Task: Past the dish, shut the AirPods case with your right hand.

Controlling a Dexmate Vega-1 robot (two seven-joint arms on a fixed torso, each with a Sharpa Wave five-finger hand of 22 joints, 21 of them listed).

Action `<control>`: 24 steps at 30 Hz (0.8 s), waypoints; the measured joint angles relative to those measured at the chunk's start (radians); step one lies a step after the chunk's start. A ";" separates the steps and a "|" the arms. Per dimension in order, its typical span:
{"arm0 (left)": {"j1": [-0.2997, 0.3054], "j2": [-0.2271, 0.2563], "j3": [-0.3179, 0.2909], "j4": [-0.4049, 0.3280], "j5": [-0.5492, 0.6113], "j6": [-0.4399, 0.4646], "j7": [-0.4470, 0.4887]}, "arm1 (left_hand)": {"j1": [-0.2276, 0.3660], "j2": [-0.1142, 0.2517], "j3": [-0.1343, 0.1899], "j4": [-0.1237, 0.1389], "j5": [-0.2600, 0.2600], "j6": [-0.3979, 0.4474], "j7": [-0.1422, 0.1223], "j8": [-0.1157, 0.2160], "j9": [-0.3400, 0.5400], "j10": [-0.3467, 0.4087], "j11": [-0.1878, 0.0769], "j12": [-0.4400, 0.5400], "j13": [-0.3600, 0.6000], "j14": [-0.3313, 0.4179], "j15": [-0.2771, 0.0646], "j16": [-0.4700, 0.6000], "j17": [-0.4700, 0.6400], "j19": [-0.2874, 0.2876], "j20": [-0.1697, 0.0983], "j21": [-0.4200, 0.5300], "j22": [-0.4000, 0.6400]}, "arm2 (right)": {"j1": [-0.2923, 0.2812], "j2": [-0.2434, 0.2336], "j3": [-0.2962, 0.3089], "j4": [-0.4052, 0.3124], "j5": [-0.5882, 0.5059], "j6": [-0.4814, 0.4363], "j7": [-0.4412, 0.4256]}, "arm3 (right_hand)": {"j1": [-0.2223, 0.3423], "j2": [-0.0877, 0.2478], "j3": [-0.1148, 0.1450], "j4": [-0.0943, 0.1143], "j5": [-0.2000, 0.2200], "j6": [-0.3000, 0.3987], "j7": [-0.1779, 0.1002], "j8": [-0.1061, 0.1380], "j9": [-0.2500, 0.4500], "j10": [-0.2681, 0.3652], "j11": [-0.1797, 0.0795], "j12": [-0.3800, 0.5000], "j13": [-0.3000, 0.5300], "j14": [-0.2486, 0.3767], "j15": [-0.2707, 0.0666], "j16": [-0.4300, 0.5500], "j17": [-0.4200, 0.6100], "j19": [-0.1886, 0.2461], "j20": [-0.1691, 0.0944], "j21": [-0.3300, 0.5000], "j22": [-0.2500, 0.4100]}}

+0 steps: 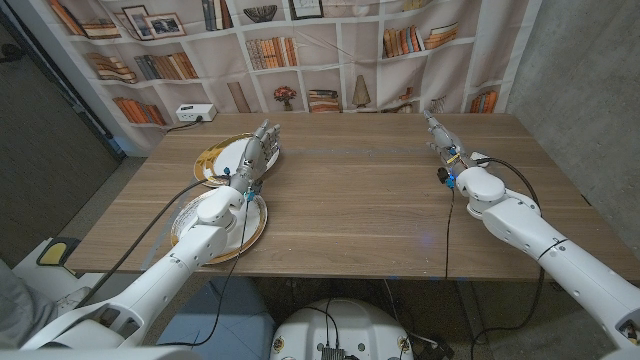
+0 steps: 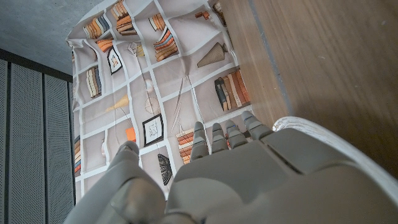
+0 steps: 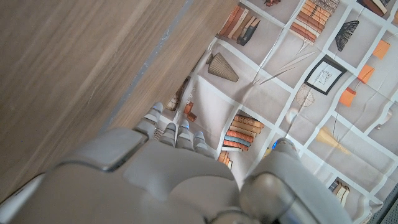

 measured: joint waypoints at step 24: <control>0.002 -0.002 0.003 0.022 0.001 -0.018 -0.017 | 0.000 0.000 0.000 0.000 -0.004 0.005 0.005 0.000 0.000 0.000 0.000 0.000 0.000 0.000 0.000 0.000 0.000 0.000 0.000 -0.008 0.000 | -0.028 -0.050 -0.001 -0.112 -0.086 -0.140 -0.092 | 0.013 -0.005 0.003 -0.014 -0.004 0.030 -0.024 0.011 0.000 0.004 0.004 0.007 0.000 -0.003 -0.008 0.007 0.000 0.000 0.000 0.006 0.000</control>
